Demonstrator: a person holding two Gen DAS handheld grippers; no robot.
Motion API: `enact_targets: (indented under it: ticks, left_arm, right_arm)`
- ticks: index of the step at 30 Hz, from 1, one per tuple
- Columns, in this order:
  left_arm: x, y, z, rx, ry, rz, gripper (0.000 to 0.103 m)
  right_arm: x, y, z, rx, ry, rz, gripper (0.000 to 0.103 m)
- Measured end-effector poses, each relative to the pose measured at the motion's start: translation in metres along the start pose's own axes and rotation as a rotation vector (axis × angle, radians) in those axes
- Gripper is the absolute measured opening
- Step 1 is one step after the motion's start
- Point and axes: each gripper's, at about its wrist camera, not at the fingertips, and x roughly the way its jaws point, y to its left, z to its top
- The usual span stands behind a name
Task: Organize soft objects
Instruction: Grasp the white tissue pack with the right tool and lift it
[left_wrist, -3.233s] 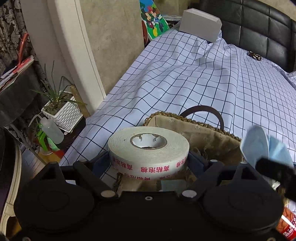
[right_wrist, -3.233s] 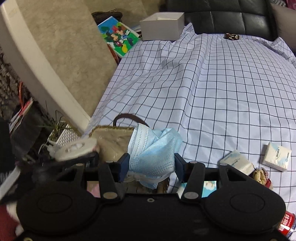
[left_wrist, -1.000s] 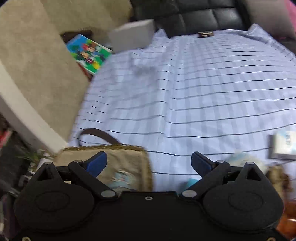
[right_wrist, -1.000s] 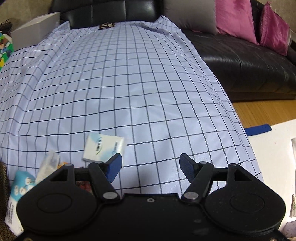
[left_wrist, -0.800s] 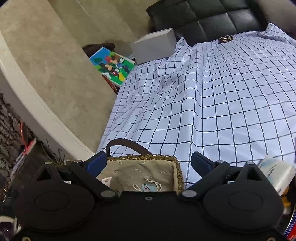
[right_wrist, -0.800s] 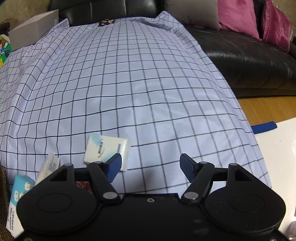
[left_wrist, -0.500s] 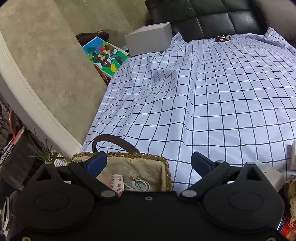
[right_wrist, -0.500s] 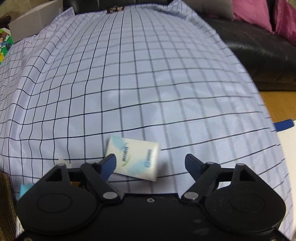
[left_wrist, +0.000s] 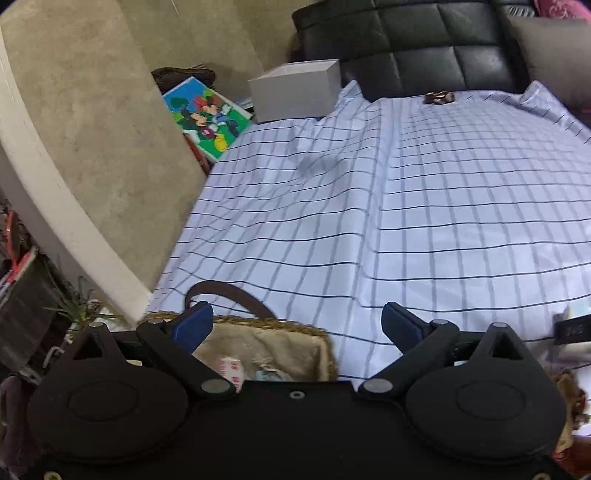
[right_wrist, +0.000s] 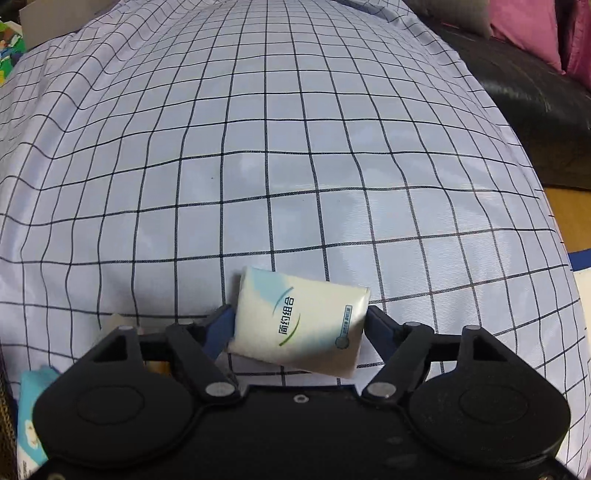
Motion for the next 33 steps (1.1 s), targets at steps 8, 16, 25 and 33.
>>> enact_targets:
  ticks: [8,16,25,33]
  left_arm:
    - [-0.004,-0.025,-0.002,0.067,0.027,-0.188,0.096]
    - [0.004,-0.066,-0.012,0.174,0.097,-0.252,0.096]
    - [0.018,-0.082,-0.020,0.234,0.182,-0.131,0.095]
    - [0.032,-0.098,-0.034,0.343,0.242,-0.089,0.090]
  right_arm:
    - [-0.013,-0.034,-0.011,0.009,0.026,-0.072,0.074]
    - [-0.055,-0.075,-0.022,0.115,0.018,-0.081,0.074]
    - [-0.116,-0.093,-0.045,0.153,-0.067,-0.048,0.074]
    - [-0.119,-0.089,-0.049,0.139,-0.059,-0.007,0.074]
